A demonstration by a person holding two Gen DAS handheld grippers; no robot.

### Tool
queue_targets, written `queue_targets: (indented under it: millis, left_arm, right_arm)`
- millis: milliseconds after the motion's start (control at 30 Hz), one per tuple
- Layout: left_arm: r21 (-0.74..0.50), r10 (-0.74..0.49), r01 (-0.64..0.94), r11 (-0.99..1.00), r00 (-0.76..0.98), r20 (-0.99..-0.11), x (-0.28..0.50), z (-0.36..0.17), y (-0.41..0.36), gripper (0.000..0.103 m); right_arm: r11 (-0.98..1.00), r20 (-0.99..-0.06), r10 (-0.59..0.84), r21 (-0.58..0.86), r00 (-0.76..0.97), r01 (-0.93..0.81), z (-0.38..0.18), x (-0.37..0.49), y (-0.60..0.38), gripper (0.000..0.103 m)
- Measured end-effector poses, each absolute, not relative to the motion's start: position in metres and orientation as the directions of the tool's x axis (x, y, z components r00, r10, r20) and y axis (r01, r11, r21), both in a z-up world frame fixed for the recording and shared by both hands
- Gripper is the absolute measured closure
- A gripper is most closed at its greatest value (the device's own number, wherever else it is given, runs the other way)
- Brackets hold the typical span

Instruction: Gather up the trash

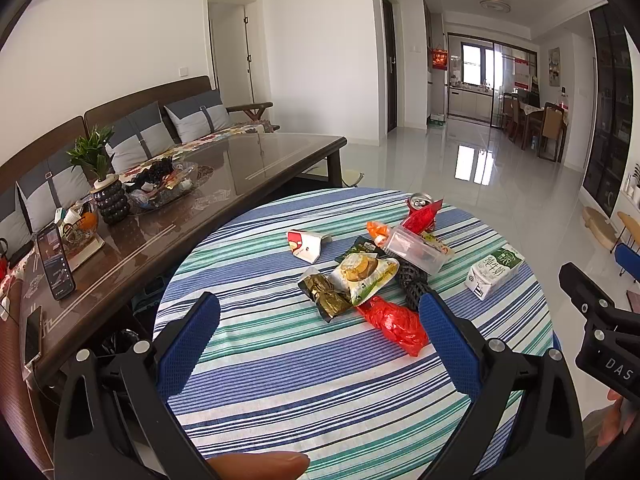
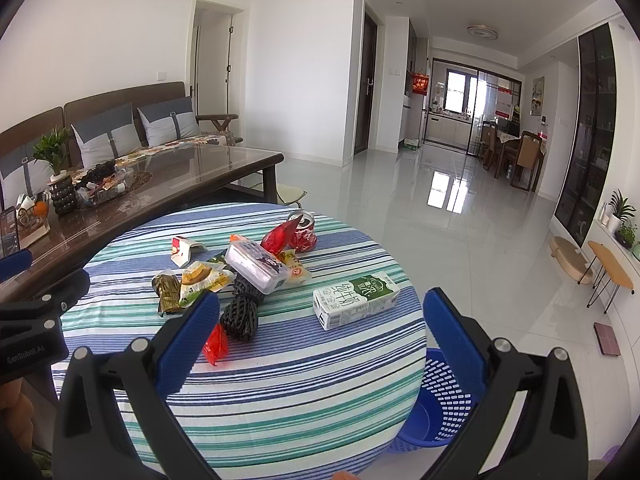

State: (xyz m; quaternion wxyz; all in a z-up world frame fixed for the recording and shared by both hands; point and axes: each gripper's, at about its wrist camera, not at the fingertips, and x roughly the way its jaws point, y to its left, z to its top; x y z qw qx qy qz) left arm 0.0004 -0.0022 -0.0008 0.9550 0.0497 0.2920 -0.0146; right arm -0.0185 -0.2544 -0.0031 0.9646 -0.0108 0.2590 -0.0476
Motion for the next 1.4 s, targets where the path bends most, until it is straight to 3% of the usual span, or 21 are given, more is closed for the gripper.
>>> queue_targets:
  millis: [1400]
  left_arm:
    - [0.083, -0.001, 0.057, 0.995, 0.831, -0.557, -0.0009, -0.0039, -0.0046, 0.004]
  right_arm:
    - [0.995, -0.498, -0.099, -0.049, 0.862, 0.086, -0.0005, -0.0212, -0.2548, 0.005]
